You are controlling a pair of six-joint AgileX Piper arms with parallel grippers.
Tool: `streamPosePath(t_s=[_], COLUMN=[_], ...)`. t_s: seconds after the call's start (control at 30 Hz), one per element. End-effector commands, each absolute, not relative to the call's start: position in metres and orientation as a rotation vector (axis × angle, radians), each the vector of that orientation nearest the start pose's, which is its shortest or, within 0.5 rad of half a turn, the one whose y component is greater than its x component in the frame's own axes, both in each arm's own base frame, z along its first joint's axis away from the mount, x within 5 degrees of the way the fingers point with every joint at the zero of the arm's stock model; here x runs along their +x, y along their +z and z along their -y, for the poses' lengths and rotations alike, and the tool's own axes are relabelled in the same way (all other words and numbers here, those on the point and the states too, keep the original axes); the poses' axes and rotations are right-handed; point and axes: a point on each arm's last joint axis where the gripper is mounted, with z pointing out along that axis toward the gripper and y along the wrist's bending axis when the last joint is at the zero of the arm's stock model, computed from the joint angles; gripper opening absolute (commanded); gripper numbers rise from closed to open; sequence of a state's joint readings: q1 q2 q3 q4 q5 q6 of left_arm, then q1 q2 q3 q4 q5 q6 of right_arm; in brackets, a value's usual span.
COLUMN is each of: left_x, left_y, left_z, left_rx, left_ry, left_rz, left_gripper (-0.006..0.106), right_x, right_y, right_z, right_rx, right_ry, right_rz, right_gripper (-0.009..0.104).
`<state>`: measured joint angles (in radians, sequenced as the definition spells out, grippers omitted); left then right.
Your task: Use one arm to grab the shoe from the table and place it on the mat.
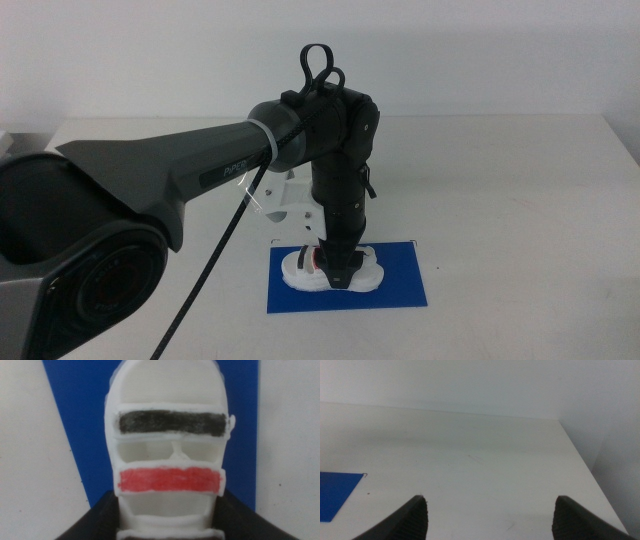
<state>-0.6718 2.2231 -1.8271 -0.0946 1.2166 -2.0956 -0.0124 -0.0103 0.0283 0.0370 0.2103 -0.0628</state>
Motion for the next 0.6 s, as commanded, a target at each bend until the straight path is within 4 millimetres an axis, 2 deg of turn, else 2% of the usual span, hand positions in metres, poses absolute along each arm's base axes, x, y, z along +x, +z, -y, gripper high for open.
streamPosePath(t_s=[0.0,0.07,0.17,0.37,0.47,0.57], left_x=[0.344,0.345,0.345,0.338,0.333,0.328], left_y=[0.207,0.206,0.206,0.225,0.246,0.278], left_z=[0.290,0.289,0.289,0.284,0.277,0.266], left_rx=[-2.186,-2.179,-2.173,-2.172,-2.136,-2.070], left_ry=[-0.195,-0.191,-0.186,-0.176,-0.205,-0.305], left_rz=[-2.392,-2.389,-2.387,-2.396,-2.382,-2.338], left_gripper=[0.022,0.069,0.093,0.094,0.094,0.094], right_x=[0.055,0.055,0.055,0.055,0.055,0.055], right_y=[0.192,0.192,0.192,0.192,0.192,0.192], right_z=[0.000,0.000,0.000,0.000,0.000,0.000], right_rx=[-0.026,-0.026,-0.026,-0.026,-0.026,-0.026], right_ry=[-0.042,-0.042,-0.042,-0.042,-0.042,-0.042], right_rz=[-1.613,-1.613,-1.613,-1.613,-1.613,-1.613], right_gripper=[0.064,0.064,0.064,0.064,0.064,0.064])
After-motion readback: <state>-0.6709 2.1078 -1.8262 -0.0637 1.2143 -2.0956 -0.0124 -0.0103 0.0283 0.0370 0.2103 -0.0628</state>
